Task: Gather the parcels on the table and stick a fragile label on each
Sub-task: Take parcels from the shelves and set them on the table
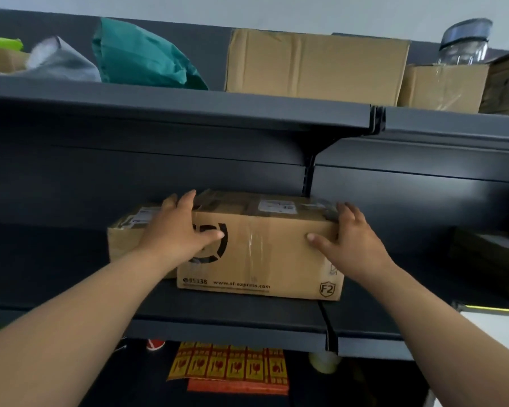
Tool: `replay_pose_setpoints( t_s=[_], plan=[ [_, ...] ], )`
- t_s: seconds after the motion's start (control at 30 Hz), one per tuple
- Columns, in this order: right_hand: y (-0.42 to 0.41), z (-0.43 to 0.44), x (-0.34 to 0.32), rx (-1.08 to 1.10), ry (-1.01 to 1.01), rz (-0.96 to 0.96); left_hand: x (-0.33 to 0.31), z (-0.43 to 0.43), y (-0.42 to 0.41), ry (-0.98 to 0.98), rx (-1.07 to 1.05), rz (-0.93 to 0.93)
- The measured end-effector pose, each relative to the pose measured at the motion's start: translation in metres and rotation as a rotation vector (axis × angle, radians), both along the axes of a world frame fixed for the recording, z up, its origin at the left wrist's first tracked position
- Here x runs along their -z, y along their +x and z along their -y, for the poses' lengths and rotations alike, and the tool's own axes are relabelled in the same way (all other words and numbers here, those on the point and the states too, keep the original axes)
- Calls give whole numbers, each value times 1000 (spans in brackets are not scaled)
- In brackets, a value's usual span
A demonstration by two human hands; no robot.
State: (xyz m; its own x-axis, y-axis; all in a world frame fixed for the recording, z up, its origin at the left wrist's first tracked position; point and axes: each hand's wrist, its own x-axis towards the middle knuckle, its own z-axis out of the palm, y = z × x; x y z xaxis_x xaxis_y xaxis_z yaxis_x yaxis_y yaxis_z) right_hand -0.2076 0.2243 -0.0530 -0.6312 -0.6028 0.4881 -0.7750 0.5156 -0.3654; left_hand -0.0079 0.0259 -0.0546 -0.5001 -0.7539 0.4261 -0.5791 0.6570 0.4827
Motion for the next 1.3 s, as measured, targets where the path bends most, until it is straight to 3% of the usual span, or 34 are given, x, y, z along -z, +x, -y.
replay_pose_setpoints(
  t_s=[0.17, 0.6, 0.9, 1.3],
  plan=[
    [-17, 13, -1, 13, -13, 102, 3, 16, -16, 127, 43, -87],
    [-4, -2, -4, 40, -106, 137, 2, -6, -2, 67, 81, -237],
    [82, -72, -23, 67, -201, 12, -18, -72, 74, 8, 143, -333],
    [210, -171, -7, 109, -227, 22, -6, -165, 199, 23, 227, -353]
  ],
)
